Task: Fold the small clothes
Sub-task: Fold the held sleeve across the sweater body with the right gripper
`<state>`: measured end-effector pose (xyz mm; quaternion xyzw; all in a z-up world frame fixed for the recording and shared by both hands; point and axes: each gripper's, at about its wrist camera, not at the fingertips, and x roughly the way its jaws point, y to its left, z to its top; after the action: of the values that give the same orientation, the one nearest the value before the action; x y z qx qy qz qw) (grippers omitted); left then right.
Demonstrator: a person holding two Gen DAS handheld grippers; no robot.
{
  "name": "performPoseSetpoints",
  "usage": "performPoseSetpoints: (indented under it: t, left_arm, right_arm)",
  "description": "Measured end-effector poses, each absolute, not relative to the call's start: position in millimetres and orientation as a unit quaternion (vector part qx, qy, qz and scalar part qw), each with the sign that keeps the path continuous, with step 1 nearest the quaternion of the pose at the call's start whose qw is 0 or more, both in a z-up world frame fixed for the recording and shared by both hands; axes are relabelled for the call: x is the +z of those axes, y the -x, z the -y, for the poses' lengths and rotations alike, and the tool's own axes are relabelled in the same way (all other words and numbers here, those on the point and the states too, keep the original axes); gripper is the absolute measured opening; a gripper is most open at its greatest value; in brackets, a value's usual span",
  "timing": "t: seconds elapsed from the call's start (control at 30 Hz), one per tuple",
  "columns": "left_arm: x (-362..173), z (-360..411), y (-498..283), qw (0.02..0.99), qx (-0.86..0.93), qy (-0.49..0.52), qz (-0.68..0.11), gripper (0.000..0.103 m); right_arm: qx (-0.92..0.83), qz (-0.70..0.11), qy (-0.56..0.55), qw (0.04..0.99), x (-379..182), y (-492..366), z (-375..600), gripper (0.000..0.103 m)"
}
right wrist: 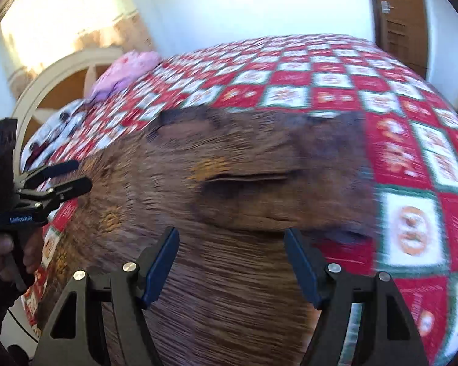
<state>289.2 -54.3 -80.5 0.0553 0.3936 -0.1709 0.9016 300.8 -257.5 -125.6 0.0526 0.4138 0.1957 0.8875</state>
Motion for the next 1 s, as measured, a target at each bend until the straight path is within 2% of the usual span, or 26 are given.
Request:
performPoseSetpoints:
  t: [0.1,0.23,0.4,0.6,0.63,0.7,0.73,0.77,1.0]
  left_arm:
    - [-77,93,-287,0.897,-0.198,-0.093,-0.384,0.094]
    - [-83,140,-293,0.885,-0.218,-0.132,-0.390,0.082]
    - [-98,175,-307,0.873,-0.229,-0.153,-0.403,0.073]
    - [-125,195,-336,0.859,-0.217,-0.166,-0.432,0.049]
    - [-132,196,-341,0.856,-0.215,-0.166,-0.441,0.041]
    - [-134,194,-344,0.859,-0.225,-0.148,-0.436,0.035]
    - [-132,194,-344,0.860,-0.233,-0.141,-0.431,0.020]
    - [-131,192,-344,0.858,-0.243,-0.131,-0.432,0.010]
    - [-115,180,-342,0.863,-0.270,-0.082,-0.418,0.006]
  right_arm:
    - [0.160,-0.409,-0.075,0.895,-133,-298,283,0.072]
    - [0.137,-0.410,-0.108,0.895,-148,-294,303,0.072]
    - [0.128,-0.409,-0.121,0.895,-158,-288,311,0.072]
    - [0.127,-0.398,-0.155,0.895,-162,-286,326,0.072]
    - [0.127,-0.398,-0.155,0.895,-163,-286,326,0.072]
    - [0.125,-0.397,-0.151,0.896,-163,-286,324,0.072]
    - [0.125,-0.397,-0.149,0.897,-164,-286,323,0.073]
    - [0.123,-0.397,-0.144,0.898,-164,-286,322,0.073]
    - [0.114,-0.395,-0.123,0.903,-164,-286,316,0.074]
